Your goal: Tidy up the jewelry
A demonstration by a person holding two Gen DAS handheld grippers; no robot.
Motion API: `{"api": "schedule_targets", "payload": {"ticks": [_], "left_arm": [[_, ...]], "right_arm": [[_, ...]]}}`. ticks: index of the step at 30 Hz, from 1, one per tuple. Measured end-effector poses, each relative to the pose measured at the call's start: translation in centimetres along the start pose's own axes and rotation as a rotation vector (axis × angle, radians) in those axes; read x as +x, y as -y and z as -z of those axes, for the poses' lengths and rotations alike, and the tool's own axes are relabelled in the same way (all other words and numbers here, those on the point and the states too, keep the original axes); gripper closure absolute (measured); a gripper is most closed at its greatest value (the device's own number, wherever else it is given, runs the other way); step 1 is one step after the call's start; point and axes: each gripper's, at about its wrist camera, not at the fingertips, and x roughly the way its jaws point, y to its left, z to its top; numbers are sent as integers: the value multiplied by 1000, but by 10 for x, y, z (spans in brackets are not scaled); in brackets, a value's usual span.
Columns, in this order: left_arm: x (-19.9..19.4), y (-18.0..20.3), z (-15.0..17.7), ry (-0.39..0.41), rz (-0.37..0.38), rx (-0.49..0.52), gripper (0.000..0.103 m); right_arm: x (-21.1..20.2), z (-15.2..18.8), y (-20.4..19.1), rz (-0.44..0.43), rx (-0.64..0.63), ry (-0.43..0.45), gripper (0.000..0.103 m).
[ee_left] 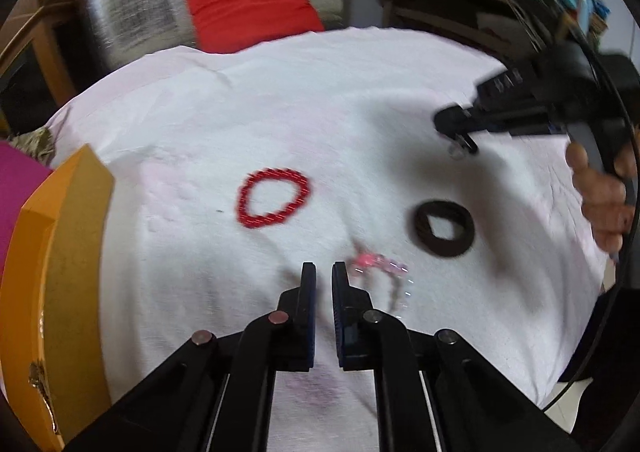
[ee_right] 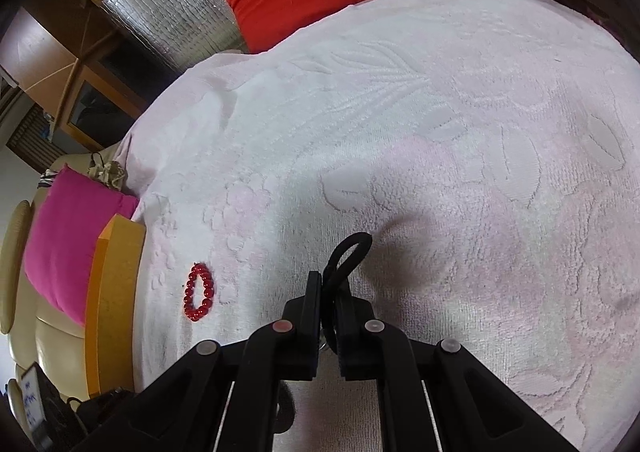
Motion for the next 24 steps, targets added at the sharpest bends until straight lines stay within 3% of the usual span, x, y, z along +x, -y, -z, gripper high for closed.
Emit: {"api": "schedule_targets", "payload": {"ticks": [3, 7, 8, 9, 11, 13, 19, 24], "left_arm": [[-5, -8, -1, 24, -12, -23, 95], [-1, -5, -2, -5, 48, -17, 95], [1, -2, -2, -19, 66, -9, 91], [2, 2, -1, -33, 73, -3, 87], [5, 9, 1, -55, 69, 19, 53], [7, 15, 2, -58, 60, 32, 43], [25, 28, 5, -116, 71, 47, 43], [25, 27, 4, -93, 85, 26, 46]], "right_arm": [[-2, 0, -2, -7, -7, 7, 96], [-2, 0, -2, -9, -11, 3, 96], [-1, 0, -3, -8, -13, 4, 96], [-1, 0, -3, -8, -14, 3, 96], [-1, 0, -3, -6, -16, 4, 96], [-1, 0, -3, -5, -17, 3, 96], [0, 0, -2, -1, -14, 0, 96], [0, 1, -3, -3, -25, -1, 96]]}}
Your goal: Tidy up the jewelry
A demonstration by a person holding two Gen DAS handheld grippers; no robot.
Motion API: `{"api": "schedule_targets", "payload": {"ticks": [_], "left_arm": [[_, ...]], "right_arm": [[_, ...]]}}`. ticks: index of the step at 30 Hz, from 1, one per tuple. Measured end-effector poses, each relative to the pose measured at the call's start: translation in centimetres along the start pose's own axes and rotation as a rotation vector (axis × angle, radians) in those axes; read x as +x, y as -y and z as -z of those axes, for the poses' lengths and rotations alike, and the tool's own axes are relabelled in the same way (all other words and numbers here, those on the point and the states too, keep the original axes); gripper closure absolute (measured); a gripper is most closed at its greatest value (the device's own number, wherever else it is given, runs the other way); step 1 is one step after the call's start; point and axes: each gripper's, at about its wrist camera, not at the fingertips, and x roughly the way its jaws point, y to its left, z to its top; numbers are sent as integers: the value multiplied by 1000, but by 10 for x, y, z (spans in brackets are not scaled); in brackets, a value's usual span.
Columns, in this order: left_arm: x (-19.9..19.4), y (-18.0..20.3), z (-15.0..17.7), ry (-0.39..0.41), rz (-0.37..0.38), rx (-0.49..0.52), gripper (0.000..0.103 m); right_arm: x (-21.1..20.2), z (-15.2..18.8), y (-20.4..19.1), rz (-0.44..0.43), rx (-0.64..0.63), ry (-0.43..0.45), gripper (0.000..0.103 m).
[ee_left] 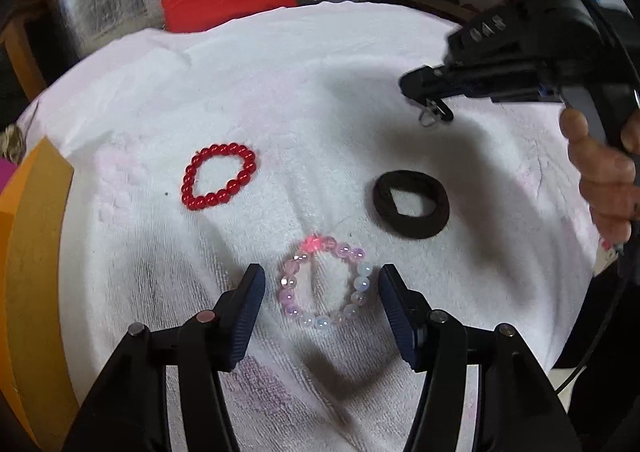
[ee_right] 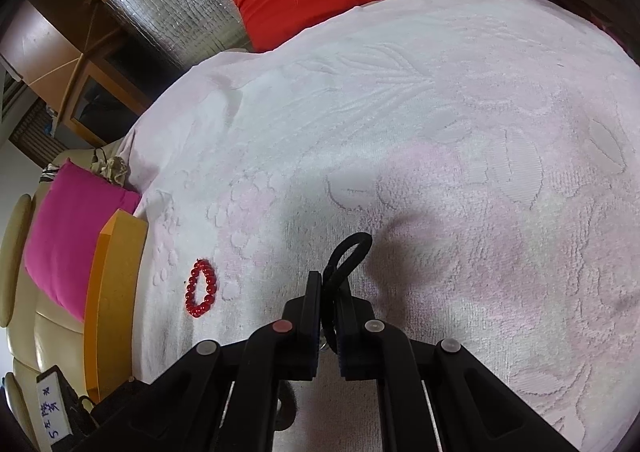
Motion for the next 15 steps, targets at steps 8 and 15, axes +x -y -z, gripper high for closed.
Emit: {"api": "schedule_targets", "payload": {"ticks": [8, 15], "left_arm": [[-11, -17, -2, 59, -4, -47, 93], [-26, -33, -2, 99, -22, -109, 94]], "right_arm": [[-2, 0, -1, 2, 1, 10, 96], [-2, 1, -6, -5, -11, 15, 96]]}}
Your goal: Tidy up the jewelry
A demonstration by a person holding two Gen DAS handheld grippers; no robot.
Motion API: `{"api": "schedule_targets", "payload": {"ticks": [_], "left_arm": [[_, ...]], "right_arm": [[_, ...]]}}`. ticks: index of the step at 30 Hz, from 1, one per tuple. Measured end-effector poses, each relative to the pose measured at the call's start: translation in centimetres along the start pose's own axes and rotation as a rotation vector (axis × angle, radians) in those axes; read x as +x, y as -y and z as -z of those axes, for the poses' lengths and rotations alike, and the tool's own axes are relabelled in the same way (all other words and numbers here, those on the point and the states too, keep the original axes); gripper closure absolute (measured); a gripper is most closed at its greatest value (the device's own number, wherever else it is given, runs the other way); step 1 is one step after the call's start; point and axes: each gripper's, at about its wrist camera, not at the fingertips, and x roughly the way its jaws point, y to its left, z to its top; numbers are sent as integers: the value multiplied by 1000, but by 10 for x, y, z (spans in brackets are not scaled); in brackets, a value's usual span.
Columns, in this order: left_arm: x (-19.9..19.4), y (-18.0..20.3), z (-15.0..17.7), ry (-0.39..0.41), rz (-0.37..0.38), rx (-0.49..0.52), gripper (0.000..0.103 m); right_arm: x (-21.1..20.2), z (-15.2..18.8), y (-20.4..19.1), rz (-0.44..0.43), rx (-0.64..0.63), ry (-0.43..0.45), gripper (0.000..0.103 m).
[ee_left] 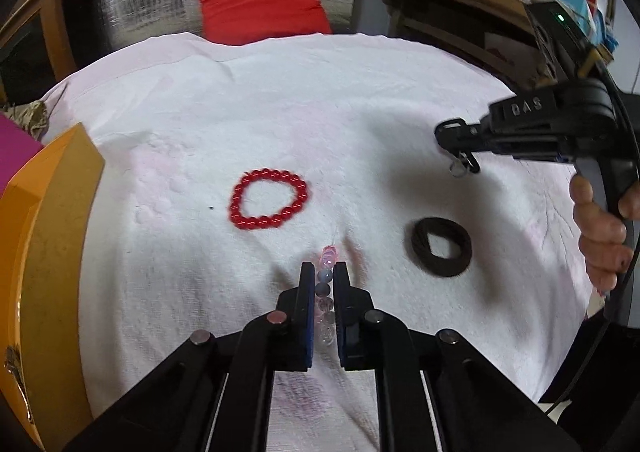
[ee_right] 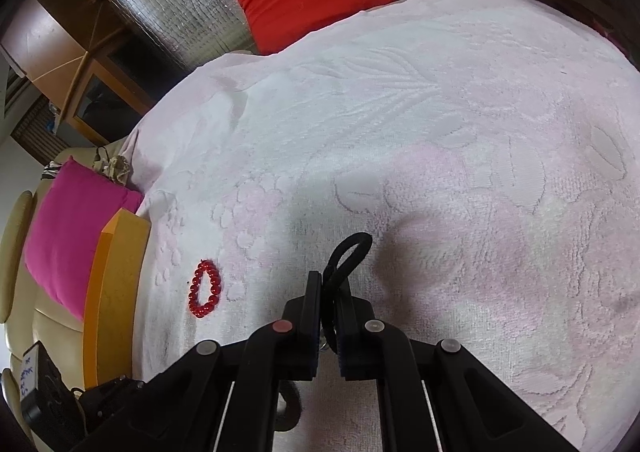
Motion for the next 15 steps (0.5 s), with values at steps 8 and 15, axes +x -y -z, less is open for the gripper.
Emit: {"api": "schedule_targets", "payload": {"ticks": [8, 15], "left_arm": [[-6, -14, -2, 39, -25, -47, 95], [-15, -16, -6, 79, -76, -65, 96]], "right_arm": [[1, 0, -6, -9, -8, 7, 96], [-1, 0, -11, -24, -21, 21, 96]]}}
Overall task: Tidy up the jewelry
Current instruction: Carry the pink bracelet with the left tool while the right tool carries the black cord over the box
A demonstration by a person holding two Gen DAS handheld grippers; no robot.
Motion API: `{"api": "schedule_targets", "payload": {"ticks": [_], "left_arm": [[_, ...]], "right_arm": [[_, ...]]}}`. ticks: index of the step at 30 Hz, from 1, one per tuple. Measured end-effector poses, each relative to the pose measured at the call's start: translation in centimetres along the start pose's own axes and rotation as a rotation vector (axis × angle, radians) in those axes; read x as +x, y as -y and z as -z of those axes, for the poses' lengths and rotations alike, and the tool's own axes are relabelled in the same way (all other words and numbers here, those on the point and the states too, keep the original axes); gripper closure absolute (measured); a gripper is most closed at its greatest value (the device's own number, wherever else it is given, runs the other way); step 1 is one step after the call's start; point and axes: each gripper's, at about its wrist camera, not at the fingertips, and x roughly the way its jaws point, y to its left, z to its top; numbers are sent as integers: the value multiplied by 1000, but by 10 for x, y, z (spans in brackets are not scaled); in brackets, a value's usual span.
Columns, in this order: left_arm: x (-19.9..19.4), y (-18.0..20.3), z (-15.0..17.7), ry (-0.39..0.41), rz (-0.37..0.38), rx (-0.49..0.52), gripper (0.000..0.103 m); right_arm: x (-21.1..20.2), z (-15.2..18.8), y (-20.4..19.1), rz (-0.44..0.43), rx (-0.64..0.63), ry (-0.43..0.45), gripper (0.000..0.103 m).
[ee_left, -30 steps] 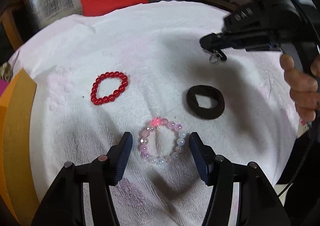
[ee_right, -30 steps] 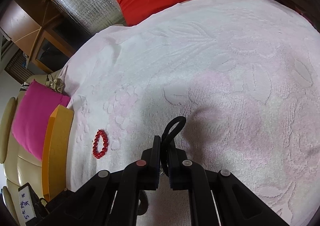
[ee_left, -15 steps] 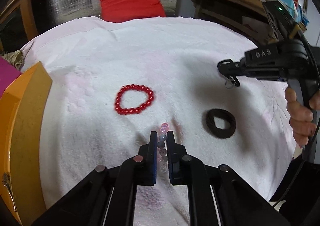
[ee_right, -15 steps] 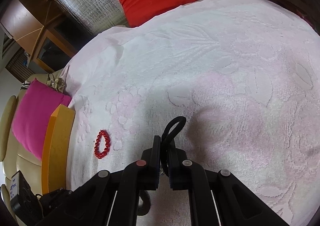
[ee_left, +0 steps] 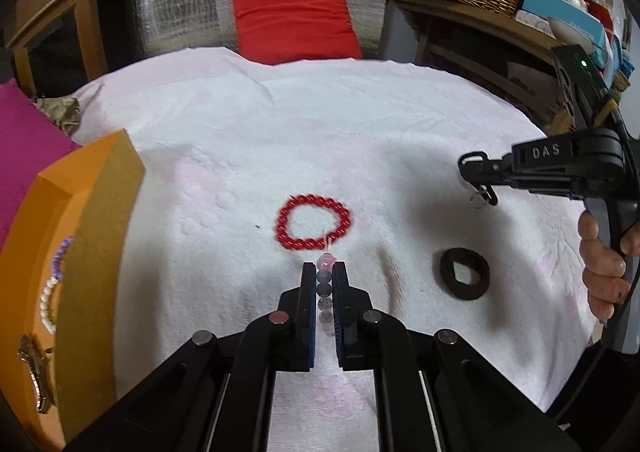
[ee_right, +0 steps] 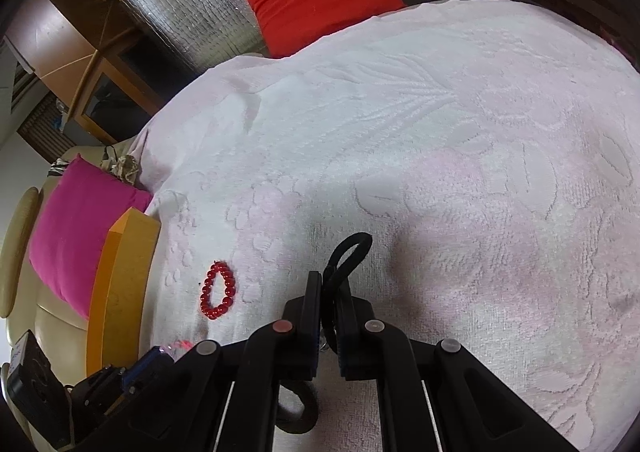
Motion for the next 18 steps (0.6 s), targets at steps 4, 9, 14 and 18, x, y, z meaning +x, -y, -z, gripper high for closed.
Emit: {"api": "schedule_targets", "payload": {"ticks": [4, 9, 14, 18], "left_arm": [[-13, -3, -6, 52, -84, -1, 96], [-30, -8, -12, 113, -182, -19, 96], [-46, -18, -14, 157, -260, -43, 96], [-59, -28, -14, 190, -322, -58, 96]], "right_arm": [[-2, 0, -4, -9, -11, 10, 96], [0, 3, -10, -17, -22, 10, 96], [1, 7, -21, -33, -39, 20, 96], [1, 11, -35, -61, -60, 28, 96]]}}
